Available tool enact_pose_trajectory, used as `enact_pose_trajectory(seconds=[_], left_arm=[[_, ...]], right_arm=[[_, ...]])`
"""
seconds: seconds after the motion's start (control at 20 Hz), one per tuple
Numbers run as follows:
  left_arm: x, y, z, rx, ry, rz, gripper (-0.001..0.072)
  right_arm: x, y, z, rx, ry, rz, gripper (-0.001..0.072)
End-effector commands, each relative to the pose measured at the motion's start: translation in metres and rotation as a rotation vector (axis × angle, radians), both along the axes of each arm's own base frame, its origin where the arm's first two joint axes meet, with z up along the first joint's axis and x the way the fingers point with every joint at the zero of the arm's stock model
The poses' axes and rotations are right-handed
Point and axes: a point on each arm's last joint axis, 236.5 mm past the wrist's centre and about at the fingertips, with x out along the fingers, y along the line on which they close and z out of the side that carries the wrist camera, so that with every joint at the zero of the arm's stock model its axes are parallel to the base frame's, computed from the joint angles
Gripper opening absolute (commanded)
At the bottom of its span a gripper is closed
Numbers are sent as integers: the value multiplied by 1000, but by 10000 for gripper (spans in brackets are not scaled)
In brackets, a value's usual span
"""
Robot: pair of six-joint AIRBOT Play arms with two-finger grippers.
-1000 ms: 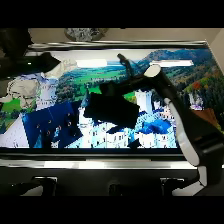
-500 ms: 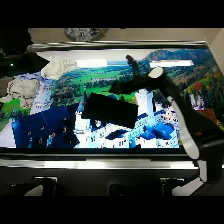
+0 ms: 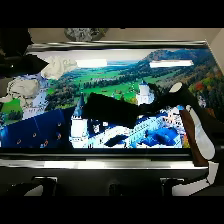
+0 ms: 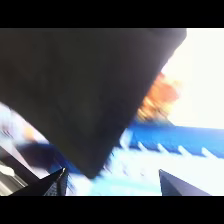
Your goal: Fold the shirts.
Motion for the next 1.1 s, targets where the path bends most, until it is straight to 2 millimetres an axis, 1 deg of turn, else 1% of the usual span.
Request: enact_pose_trajectory(seconds=[0.0,0.05,0.1,0.15,0.2,0.25,0.35,0.4,0.45,0.5,0.6,0.65,0.7,0.8,0.9,1.0,1.05], left_arm=[[-3,-1,-4,6,18,-8,33],[-3,-1,-4,6,19,-9,33],[-3,-1,-4,6,19,-9,33],[-3,-1,-4,6,19,-9,33],[-3,-1,-4,6,19,-9,33],[-3,0,-4,6,19,-8,33],[-3,0,-5,13,18,-8,33],[-3,1,-5,19,18,-6,33],[-2,2,-6,24,18,-4,33],[-2,3,-6,27,18,-2,33],[-2,4,-7,33,19,0,33],[-2,4,-7,33,18,1,33],[-2,4,-7,34,18,0,33],[-2,4,-7,34,18,0,33],[-2,4,-7,34,18,0,33],[-2,4,-6,34,17,1,33],[-2,4,-7,34,18,0,33]], right_arm=[[7,33,-25,146,5,-164,622],[5,38,-29,155,23,-164,609],[7,44,-29,180,31,-178,564],[11,50,-24,217,25,-193,452],[17,54,-17,250,2,-197,191],[20,56,-5,286,-13,-187,34],[29,47,29,320,-111,-111,34],[37,36,51,322,-159,-102,34],[46,19,75,309,-215,-106,33],[56,-3,98,283,-264,-133,33],[65,-62,143,202,-344,-205,33],[63,-92,159,158,-363,-242,33],[58,-125,174,116,-378,-288,33],[42,-185,197,53,-395,-383,33],[24,-236,217,19,-419,-498,33],[5,-277,229,-12,-437,-603,33],[-5,-295,233,-27,-444,-647,33]])
